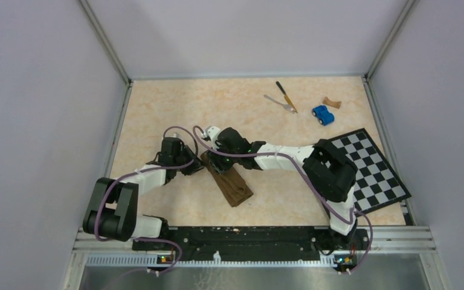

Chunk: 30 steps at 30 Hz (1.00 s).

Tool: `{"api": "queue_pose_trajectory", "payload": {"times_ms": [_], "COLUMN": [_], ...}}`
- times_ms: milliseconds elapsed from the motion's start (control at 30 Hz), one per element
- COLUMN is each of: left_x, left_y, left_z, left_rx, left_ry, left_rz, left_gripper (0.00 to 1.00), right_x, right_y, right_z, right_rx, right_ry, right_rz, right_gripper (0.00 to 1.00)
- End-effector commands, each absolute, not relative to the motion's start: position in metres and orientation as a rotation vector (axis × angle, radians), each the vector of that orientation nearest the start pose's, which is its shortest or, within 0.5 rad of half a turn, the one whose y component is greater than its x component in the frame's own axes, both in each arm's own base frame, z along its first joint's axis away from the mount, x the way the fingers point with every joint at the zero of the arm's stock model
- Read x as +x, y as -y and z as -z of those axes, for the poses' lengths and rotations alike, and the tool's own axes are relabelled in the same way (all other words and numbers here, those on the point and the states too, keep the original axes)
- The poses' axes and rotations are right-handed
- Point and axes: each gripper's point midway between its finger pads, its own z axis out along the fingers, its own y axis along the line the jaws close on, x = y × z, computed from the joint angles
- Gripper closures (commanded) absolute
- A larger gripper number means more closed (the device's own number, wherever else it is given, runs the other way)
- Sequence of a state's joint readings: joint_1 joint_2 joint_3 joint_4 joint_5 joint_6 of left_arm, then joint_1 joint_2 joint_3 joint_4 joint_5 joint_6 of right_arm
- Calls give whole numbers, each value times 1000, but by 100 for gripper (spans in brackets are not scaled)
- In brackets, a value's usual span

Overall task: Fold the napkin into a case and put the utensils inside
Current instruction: Grasp the top corner of the smaller rectangle folded napkin from the folded napkin.

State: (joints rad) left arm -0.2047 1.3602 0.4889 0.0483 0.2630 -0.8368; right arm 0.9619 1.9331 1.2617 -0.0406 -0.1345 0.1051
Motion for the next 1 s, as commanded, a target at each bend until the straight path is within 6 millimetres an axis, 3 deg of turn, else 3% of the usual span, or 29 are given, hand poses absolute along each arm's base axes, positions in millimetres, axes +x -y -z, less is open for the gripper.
{"api": "queue_pose_trajectory", "payload": {"times_ms": [0, 167, 467, 633, 833, 967], "left_x": [296, 292, 284, 281, 278, 277], "left_y": [138, 139, 139, 143, 148, 146], "left_z": [-36, -32, -26, -20, -23, -27], "left_rx": [-649, -654, -671, -676, -673, -665], "left_ry": [-2377, -2379, -2384, -2391, -2373, -2352], "left_rz": [798, 812, 832, 866, 918, 908], "left_gripper": [76, 78, 80, 85, 91, 91], "right_x": [279, 281, 286, 289, 287, 289], "right_y": [-445, -451, -461, -470, -487, -488], "right_z": [-71, -59, -58, -63, -90, -75], "right_rx": [-1064, -1066, -1018, -960, -893, -875], "right_ry": [-2063, -2068, -2049, -2051, -2021, -2054], "right_rz": [-630, -590, -595, -634, -755, -743], "right_gripper": [52, 55, 68, 100, 100, 100]}}
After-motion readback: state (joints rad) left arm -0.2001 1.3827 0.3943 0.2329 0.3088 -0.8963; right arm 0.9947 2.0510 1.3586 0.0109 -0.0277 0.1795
